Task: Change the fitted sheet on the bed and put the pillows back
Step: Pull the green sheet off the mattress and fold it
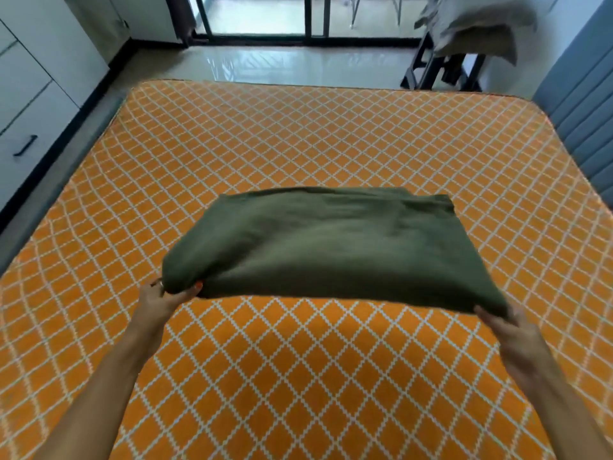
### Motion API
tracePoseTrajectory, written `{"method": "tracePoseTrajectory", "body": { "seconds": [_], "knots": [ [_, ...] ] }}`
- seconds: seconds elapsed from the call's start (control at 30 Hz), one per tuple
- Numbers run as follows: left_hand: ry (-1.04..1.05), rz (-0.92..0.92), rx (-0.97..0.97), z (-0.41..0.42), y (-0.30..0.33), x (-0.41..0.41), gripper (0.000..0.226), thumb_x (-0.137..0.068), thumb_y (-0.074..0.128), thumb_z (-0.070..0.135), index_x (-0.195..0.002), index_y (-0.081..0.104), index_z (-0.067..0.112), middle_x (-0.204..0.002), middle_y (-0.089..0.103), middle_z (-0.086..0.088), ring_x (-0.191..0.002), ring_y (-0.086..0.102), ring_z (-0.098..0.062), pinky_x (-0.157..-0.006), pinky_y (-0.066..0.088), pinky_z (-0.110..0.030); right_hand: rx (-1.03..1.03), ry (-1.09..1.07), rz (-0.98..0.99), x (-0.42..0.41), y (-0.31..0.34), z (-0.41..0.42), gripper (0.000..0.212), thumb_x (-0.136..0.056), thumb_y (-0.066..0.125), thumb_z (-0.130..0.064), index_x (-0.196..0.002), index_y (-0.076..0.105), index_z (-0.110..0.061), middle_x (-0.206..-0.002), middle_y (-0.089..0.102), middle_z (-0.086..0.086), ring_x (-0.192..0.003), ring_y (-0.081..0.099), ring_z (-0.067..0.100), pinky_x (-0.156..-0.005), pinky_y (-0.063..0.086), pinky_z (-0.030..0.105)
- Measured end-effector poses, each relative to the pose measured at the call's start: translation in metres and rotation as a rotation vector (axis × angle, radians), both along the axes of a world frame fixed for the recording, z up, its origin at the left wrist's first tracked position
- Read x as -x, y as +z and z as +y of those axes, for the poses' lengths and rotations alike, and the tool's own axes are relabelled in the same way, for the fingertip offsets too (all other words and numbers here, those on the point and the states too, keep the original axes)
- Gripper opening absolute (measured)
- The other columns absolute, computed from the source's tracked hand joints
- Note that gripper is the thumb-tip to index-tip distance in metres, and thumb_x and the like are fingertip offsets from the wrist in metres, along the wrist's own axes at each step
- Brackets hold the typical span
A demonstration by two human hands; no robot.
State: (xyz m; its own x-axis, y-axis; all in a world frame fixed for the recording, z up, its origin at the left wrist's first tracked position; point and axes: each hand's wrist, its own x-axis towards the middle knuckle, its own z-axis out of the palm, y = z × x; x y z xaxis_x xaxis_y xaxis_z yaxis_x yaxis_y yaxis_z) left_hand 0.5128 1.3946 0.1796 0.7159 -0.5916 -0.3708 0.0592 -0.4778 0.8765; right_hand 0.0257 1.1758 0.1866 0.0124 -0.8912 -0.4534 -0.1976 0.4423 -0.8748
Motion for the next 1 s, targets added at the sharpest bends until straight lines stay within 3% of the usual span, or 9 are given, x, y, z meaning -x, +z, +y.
{"method": "tracePoseTrajectory", "body": {
  "seconds": [0.1,0.17,0.27,0.47,0.57,0.67,0.77,0.87,1.0],
  "knots": [
    [0.006,0.151,-0.338,0.062,-0.037,0.025,0.043,-0.076,0.075,0.001,-0.118,0.063,0.005,-0.119,0.065,-0.015,-0.113,0.057,-0.027,-0.096,0.04,-0.038,-0.308,0.016,0.041,0.033,-0.04,0.067,0.038,-0.085,0.067,-0.009,-0.121,0.056,-0.008,-0.109,0.063,0.006,-0.124,0.048,0.022,-0.101,0.033,0.033],
    [0.1,0.235,-0.489,0.096,-0.048,0.039,0.04,-0.083,0.069,-0.001,-0.121,0.06,-0.002,-0.132,0.056,-0.02,-0.128,0.045,-0.034,-0.108,0.031,-0.046,-0.467,0.008,0.14,0.062,-0.064,0.097,0.038,-0.086,0.064,-0.001,-0.123,0.058,-0.004,-0.124,0.058,0.014,-0.128,0.044,0.03,-0.109,0.025,0.045],
    [0.188,0.249,-0.625,0.117,-0.055,0.046,0.036,-0.086,0.066,-0.003,-0.121,0.058,-0.009,-0.137,0.051,-0.023,-0.133,0.039,-0.038,-0.111,0.03,-0.049,-0.523,-0.018,0.252,0.08,-0.069,0.113,0.029,-0.083,0.067,-0.002,-0.111,0.061,-0.008,-0.131,0.056,0.017,-0.123,0.047,0.033,-0.106,0.03,0.048],
    [-0.11,0.108,-0.633,0.081,-0.054,0.071,0.035,-0.088,0.068,0.009,-0.117,0.058,-0.007,-0.118,0.059,-0.019,-0.107,0.052,-0.028,-0.084,0.036,-0.035,-0.398,0.089,0.279,0.05,-0.067,0.09,0.031,-0.084,0.068,-0.007,-0.115,0.062,-0.005,-0.114,0.063,0.014,-0.115,0.054,0.029,-0.087,0.033,0.036],
    [-0.227,-0.064,-0.615,0.056,-0.072,0.077,0.056,-0.081,0.077,0.022,-0.126,0.055,-0.004,-0.124,0.059,-0.022,-0.108,0.057,-0.032,-0.089,0.046,-0.04,-0.39,0.171,0.282,0.021,-0.081,0.072,0.045,-0.087,0.068,-0.011,-0.128,0.054,-0.001,-0.128,0.057,0.014,-0.123,0.05,0.03,-0.081,0.038,0.029],
    [-0.381,-0.273,-0.69,0.039,-0.115,0.064,0.084,-0.07,0.077,0.056,-0.136,0.05,0.012,-0.129,0.056,-0.019,-0.116,0.054,-0.038,-0.096,0.046,-0.048,-0.388,0.174,0.242,-0.008,-0.096,0.061,0.061,-0.088,0.066,-0.01,-0.141,0.037,0.0,-0.131,0.051,0.015,-0.11,0.052,0.026,-0.057,0.044,0.015],
    [-0.319,-0.331,-0.721,0.027,-0.157,0.047,0.111,-0.052,0.057,0.089,-0.141,0.039,0.024,-0.139,0.049,-0.015,-0.124,0.048,-0.039,-0.1,0.042,-0.056,-0.355,0.133,0.234,-0.026,-0.124,0.046,0.072,-0.087,0.069,-0.017,-0.145,0.029,-0.003,-0.137,0.048,0.018,-0.119,0.052,0.031,-0.076,0.043,0.03],
    [-0.27,-0.335,-0.747,0.007,-0.159,0.05,0.112,-0.064,0.057,0.081,-0.15,0.024,0.017,-0.146,0.038,-0.023,-0.135,0.035,-0.042,-0.11,0.031,-0.052,-0.368,0.116,0.32,-0.032,-0.16,0.035,0.099,-0.073,0.08,-0.042,-0.145,0.023,-0.007,-0.136,0.05,0.013,-0.119,0.055,0.031,-0.091,0.047,0.038],
    [-0.143,-0.215,-0.696,-0.007,-0.197,0.035,0.108,-0.075,0.056,0.075,-0.154,0.005,0.023,-0.153,0.03,-0.019,-0.14,0.029,-0.038,-0.115,0.027,-0.048,-0.284,0.102,0.371,-0.017,-0.243,0.019,0.119,-0.04,0.08,-0.074,-0.137,0.037,-0.021,-0.125,0.061,-0.002,-0.11,0.06,0.02,-0.097,0.049,0.039]
  ]
}}
